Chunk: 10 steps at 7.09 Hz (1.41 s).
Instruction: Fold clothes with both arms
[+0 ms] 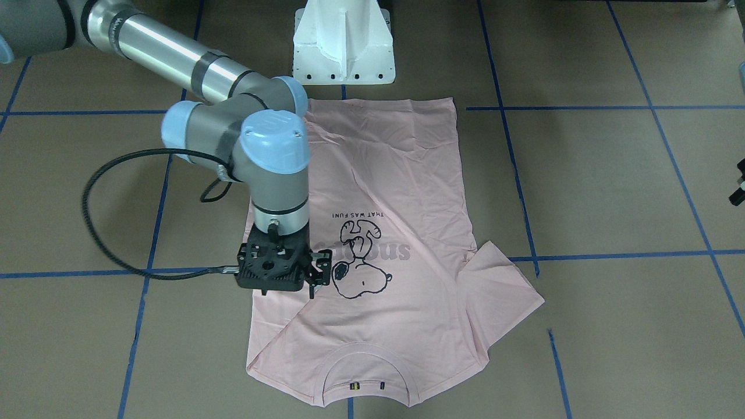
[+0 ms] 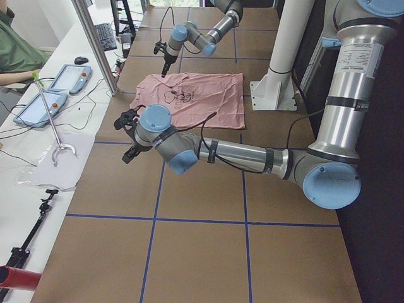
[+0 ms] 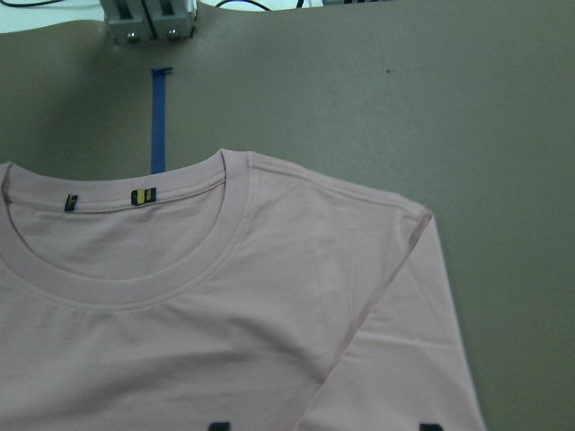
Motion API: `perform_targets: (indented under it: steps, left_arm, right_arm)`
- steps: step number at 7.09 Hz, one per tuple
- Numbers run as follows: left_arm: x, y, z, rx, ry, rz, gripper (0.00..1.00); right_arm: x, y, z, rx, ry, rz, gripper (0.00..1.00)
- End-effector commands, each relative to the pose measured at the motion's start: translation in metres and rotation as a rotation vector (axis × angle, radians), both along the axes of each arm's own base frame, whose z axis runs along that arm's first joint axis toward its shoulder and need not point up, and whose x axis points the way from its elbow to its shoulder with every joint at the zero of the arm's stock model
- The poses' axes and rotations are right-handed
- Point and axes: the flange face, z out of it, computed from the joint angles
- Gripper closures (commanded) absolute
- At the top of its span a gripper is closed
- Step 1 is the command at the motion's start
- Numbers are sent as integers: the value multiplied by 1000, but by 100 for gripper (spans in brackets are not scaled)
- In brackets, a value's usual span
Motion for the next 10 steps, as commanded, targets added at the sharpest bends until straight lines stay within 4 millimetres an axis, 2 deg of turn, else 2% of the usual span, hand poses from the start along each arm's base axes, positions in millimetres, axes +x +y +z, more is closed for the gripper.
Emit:
perform_targets:
  steps: [1,2,3,4,5,7,8,10]
  left_arm:
    - [68,-14,-27,-128,46,-58,10]
    - [110,-23,-42,-182,60,-99,18]
    - [149,-35,-56,-220,63,-151,25]
    - [195,-53,-63,-275,62,-221,30]
    - [245,-60,-61,-309,41,-260,33]
    - [300,-74,-42,-302,-32,-316,33]
    - [314,-74,-38,-302,-42,-308,35]
    - [322,-74,-18,-293,-36,-299,36]
  right_arm:
    - [171,-26,62,73,-48,-168,0]
    - [241,-28,112,102,-47,-251,0]
    - [290,-24,155,129,-53,-282,0]
    - [313,-18,176,142,-79,-292,0]
    - [312,-17,179,139,-79,-290,0]
    - [313,-16,181,139,-79,-290,0]
    - [313,-16,181,139,-78,-289,0]
    - [313,-16,181,139,-76,-286,0]
